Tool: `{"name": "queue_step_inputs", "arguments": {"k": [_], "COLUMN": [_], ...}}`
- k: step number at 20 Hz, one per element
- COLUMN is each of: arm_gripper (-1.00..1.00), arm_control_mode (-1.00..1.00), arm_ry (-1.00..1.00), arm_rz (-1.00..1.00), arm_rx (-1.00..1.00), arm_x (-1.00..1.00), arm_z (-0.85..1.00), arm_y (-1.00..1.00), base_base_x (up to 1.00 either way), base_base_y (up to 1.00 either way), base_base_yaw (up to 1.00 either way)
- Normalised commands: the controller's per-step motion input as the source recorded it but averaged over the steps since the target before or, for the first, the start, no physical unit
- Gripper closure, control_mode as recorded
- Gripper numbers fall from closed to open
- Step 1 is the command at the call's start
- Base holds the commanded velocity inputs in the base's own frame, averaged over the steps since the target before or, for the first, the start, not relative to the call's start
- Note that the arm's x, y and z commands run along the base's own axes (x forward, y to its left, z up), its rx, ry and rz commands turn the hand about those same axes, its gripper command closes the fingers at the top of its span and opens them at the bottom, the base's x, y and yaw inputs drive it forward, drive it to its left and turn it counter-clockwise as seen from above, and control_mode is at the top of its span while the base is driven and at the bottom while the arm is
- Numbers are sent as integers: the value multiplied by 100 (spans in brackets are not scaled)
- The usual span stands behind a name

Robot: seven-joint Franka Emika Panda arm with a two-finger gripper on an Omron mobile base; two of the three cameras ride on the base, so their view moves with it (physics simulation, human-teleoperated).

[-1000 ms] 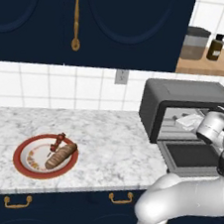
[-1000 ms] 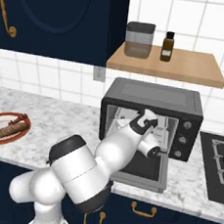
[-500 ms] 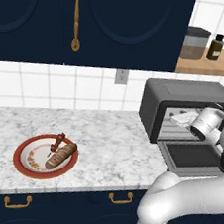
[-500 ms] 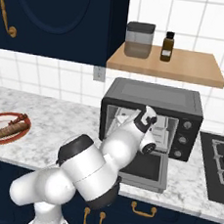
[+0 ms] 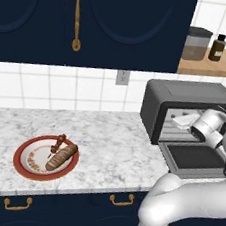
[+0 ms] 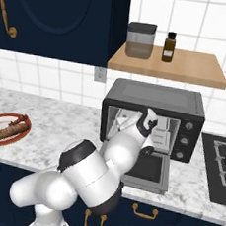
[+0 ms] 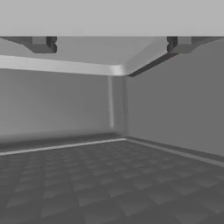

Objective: Pick up the kebab skewer and baguette bread, and place them inside the toaster oven. Close the toaster oven door and start by setting the timer.

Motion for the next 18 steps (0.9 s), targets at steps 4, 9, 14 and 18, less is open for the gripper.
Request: {"name": "queue_step_inputs", "arguments": {"k": [4,9,14,18], "arm_gripper": [-100,-100,-100,-100], "arm_control_mode": [-100,-100,-100,-100], "arm_ry": [4,11,15,13], "arm_rz": [-5,-6,-7,-7], "arm_rx": [0,0,0,0], "arm_x": [-38,-42,-51,-59], "arm_z": [-28,-14,-11,-14], "arm_y": [-20,-23,-17,-17], "base_base_x": [0,0,0,0], "base_base_y": [0,0,0,0], "base_base_yaw": [0,0,0,0]}}
